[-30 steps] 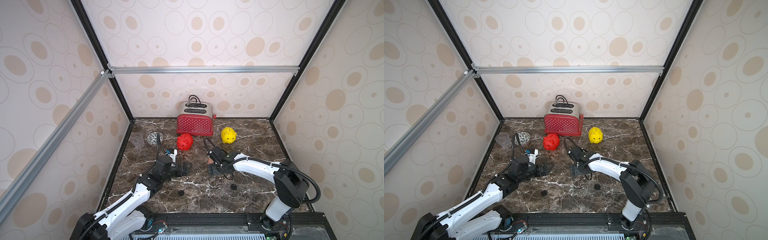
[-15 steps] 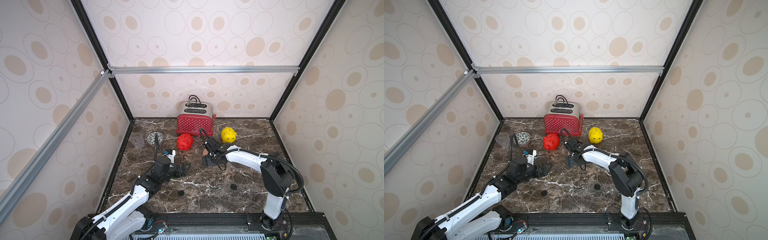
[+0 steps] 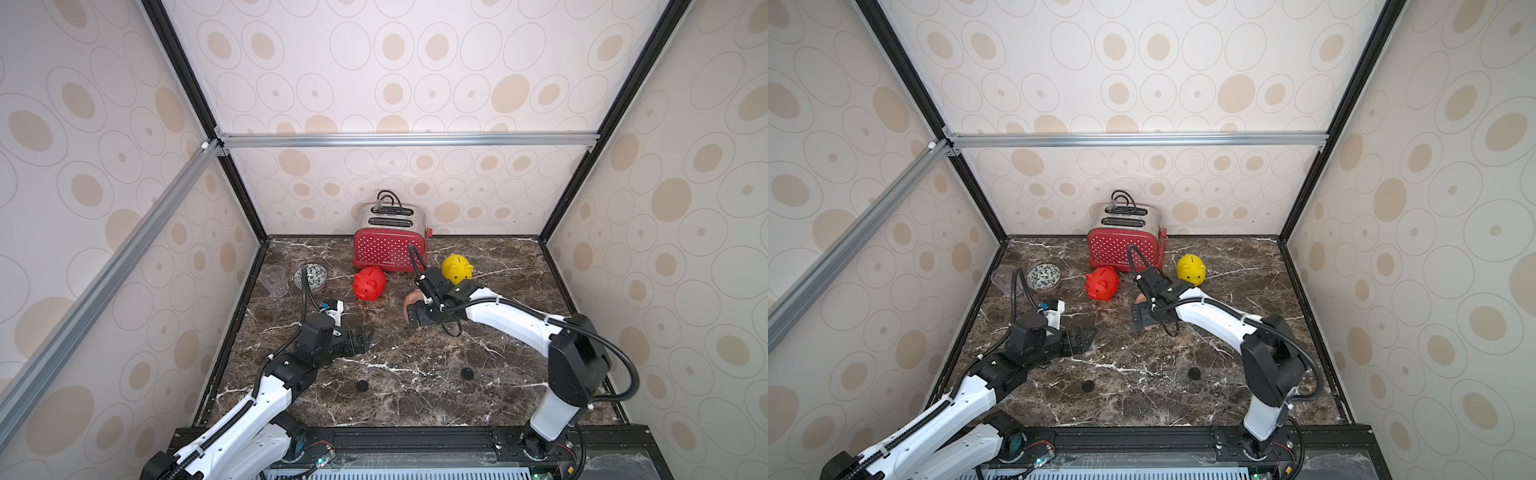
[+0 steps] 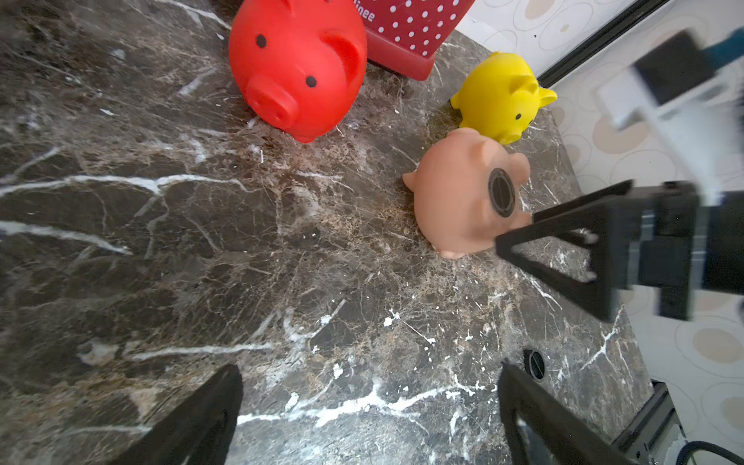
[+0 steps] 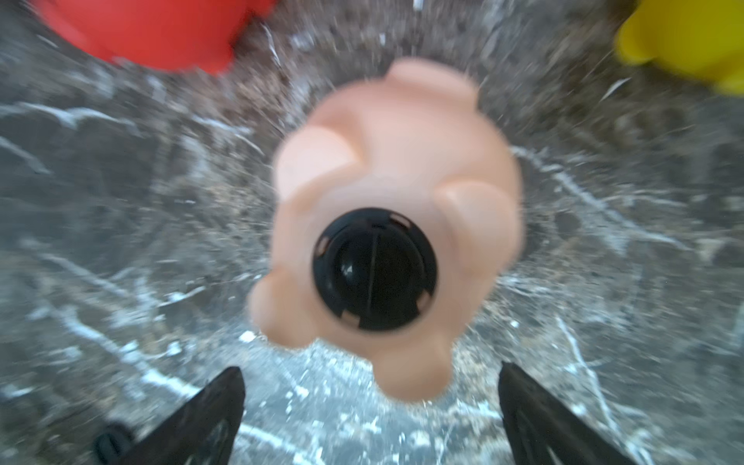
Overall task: Close piggy banks
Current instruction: Move the piggy bank to the center of the board.
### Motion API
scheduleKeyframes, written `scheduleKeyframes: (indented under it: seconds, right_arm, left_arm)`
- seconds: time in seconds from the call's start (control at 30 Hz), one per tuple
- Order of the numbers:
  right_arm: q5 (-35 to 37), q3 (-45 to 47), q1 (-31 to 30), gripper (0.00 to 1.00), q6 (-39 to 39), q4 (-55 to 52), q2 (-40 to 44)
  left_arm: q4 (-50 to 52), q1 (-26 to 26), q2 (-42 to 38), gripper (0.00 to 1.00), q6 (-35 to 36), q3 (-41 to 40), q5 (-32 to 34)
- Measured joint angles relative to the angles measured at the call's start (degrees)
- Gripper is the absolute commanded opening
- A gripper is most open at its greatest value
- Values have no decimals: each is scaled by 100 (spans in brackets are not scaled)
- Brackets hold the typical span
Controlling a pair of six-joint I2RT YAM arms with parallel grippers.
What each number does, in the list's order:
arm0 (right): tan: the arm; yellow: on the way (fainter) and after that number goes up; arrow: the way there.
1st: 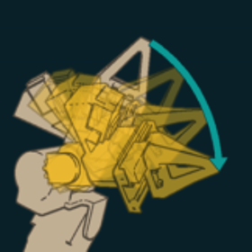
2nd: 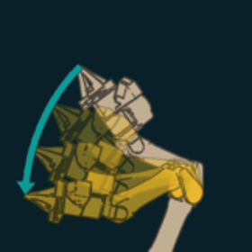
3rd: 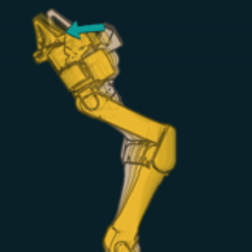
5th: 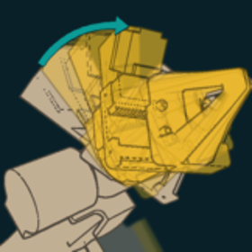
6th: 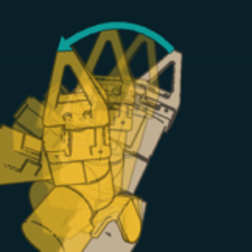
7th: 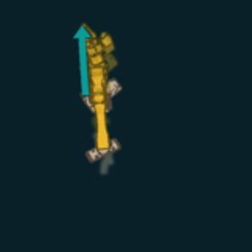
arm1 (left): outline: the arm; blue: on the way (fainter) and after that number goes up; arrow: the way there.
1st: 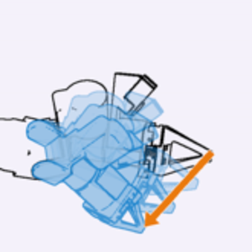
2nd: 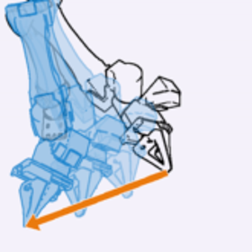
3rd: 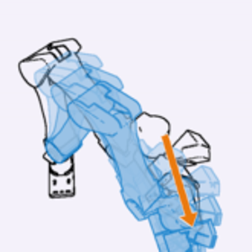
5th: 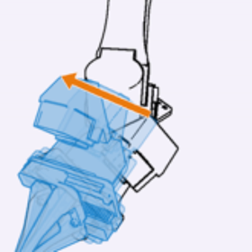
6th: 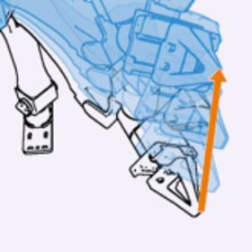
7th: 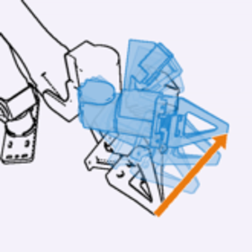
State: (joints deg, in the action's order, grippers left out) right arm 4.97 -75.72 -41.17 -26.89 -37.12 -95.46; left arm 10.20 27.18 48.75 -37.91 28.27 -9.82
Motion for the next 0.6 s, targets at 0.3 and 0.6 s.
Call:
scheduleKeyframes:
  seconds: [0.3, 0.6]
  right_arm:
    - [-55, -573, 4, 100, 13, -107, 286]
    - [-509, -2444, 2, 99, -334, -15, -1397]
  left_arm:
    - [-227, -1331, 627, 99, 127, 839, -457]
    - [-660, -1635, 1943, 98, 131, 1628, -1005]
